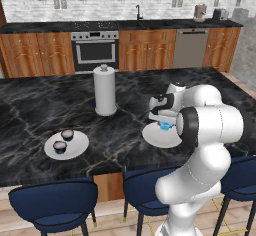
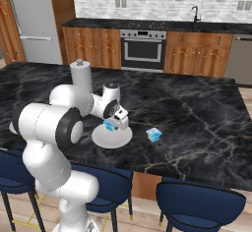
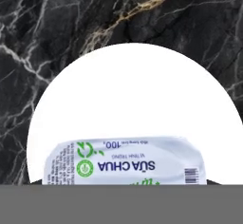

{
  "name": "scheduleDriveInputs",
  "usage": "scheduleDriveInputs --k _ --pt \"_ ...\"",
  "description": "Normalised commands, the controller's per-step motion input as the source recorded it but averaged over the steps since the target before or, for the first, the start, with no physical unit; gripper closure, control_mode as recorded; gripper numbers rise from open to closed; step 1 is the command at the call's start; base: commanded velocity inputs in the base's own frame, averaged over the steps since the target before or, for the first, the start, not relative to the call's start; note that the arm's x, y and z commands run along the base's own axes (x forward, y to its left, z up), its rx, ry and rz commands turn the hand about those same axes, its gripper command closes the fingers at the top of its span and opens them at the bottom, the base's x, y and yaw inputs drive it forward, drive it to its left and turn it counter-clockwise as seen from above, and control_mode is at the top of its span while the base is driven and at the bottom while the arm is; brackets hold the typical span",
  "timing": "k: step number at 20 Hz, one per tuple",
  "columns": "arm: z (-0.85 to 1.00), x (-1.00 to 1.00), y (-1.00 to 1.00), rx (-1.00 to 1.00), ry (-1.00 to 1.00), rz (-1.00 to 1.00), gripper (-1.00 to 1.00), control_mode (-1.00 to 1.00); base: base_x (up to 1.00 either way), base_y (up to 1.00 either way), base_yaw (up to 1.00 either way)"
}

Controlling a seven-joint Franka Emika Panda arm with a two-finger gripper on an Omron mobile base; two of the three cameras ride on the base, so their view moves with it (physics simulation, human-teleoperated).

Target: Place two yogurt containers on each plate.

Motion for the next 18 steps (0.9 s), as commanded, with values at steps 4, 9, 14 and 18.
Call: scheduleDriveInputs --k 4,9,14,18 --pt "-0.23 0.40 -0.10 0.00 0.07 0.00 1.00 -1.00 0.00 0.00 0.00" --pt "-0.27 0.27 0.00 0.00 0.05 0.00 1.00 -1.00 0.00 0.00 0.00" --pt "-0.35 0.10 0.00 0.00 0.01 0.00 1.00 -1.00 0.00 0.00 0.00" --pt "-0.36 0.02 0.00 0.00 0.01 0.00 1.00 -1.00 0.00 0.00 0.00"
